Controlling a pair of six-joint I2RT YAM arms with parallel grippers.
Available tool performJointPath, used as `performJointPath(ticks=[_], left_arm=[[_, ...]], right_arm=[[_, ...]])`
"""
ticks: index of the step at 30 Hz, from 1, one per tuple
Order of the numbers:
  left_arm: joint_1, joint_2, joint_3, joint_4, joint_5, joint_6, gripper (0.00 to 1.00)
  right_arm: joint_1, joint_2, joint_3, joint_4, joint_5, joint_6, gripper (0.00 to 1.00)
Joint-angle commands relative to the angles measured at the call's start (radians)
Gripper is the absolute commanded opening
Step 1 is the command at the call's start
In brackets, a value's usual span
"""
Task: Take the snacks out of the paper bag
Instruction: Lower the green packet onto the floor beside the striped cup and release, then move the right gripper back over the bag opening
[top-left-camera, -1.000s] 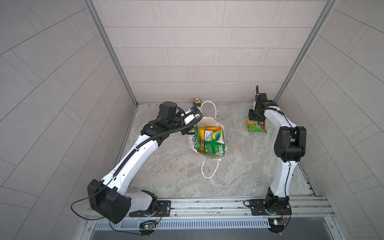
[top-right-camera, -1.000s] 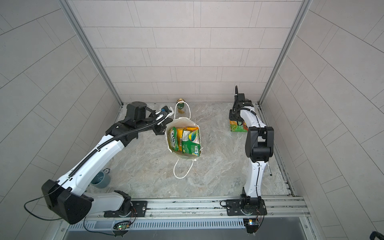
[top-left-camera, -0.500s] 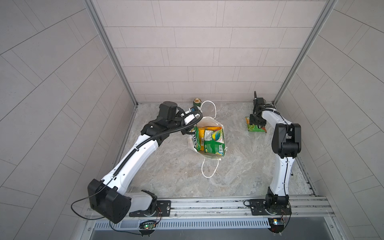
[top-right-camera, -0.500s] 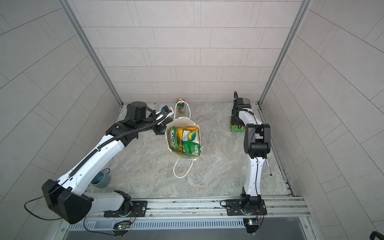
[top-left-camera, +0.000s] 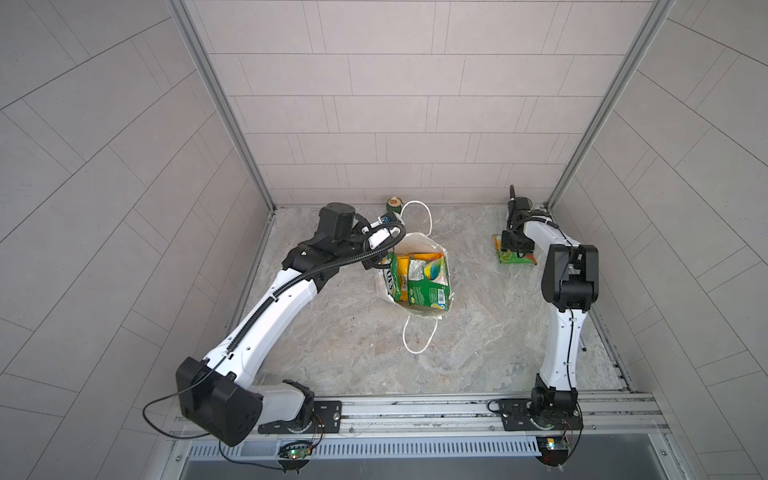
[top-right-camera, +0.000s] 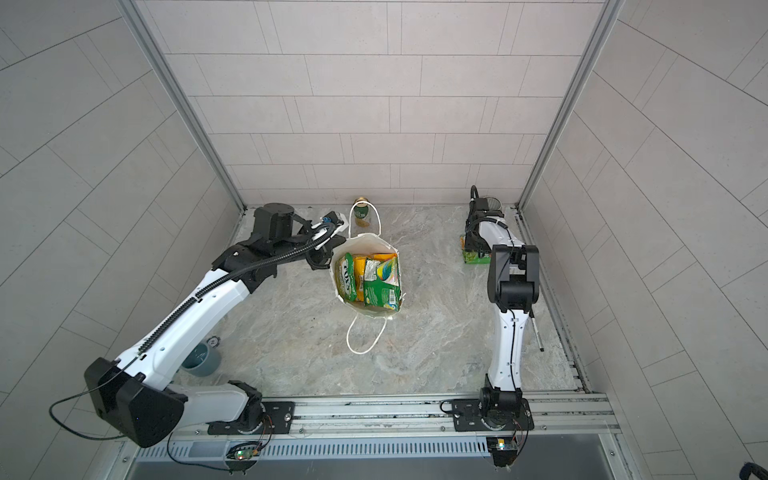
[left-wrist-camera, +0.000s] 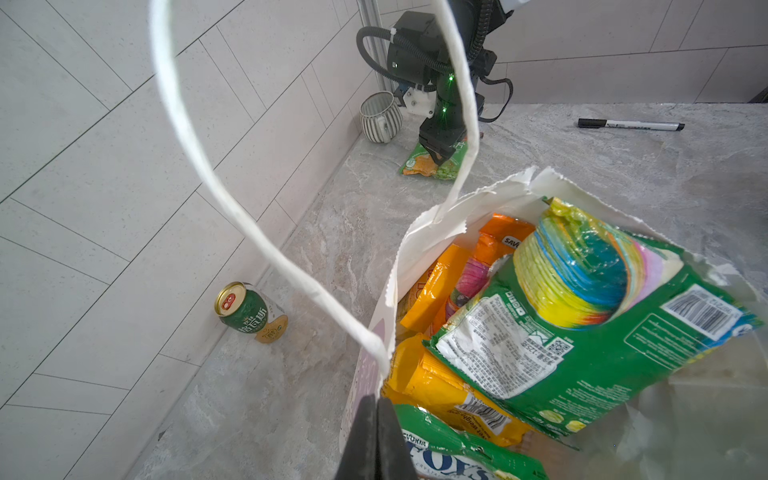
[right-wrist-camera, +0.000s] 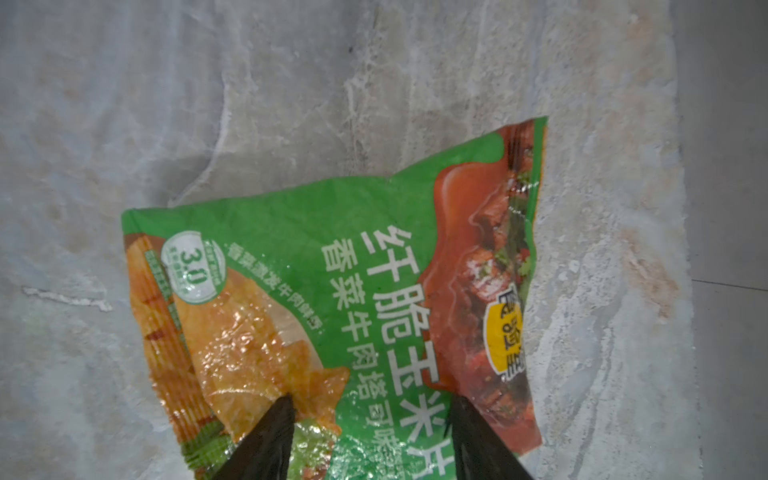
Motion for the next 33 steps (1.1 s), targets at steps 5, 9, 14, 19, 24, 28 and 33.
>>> performJointPath(ticks=[5,9,14,19,24,28,33], left_arm=[[-0.007,-0.001,0.007,0.024,0.014,-0.007,0.00],[-0.007,-0.003,0.005,0.021,0.017,-0.006,0.00],[-0.007,-0.006,0.003,0.015,0.019,0.001,0.00],[-0.007,-0.001,0.001,0.009,0.035,0.009,0.00],[-0.007,0.008,-0.002,0.006,0.046,0.020,0.00],[-0.007,0.008,-0.013,0.015,0.060,0.020,0.00],[-0.007,0.017,-0.004,0.012,0.063,0.014,0.00]], right_arm=[[-0.022,0.018,0.034,-0.021,-0.064,-0.018,0.60],[-0.004,-0.033,0.039,-0.031,-0.082,-0.035,0.60],[0.032,-0.149,0.081,-0.105,-0.088,-0.044,0.60],[0.090,-0.326,0.055,-0.141,-0.153,-0.038,0.57],[0.192,-0.596,-0.208,0.071,-0.301,0.041,0.51],[0.342,-0.840,-0.469,0.292,-0.291,0.118,0.47],[0.570,-1.035,-0.591,0.338,-0.191,0.139,0.42]])
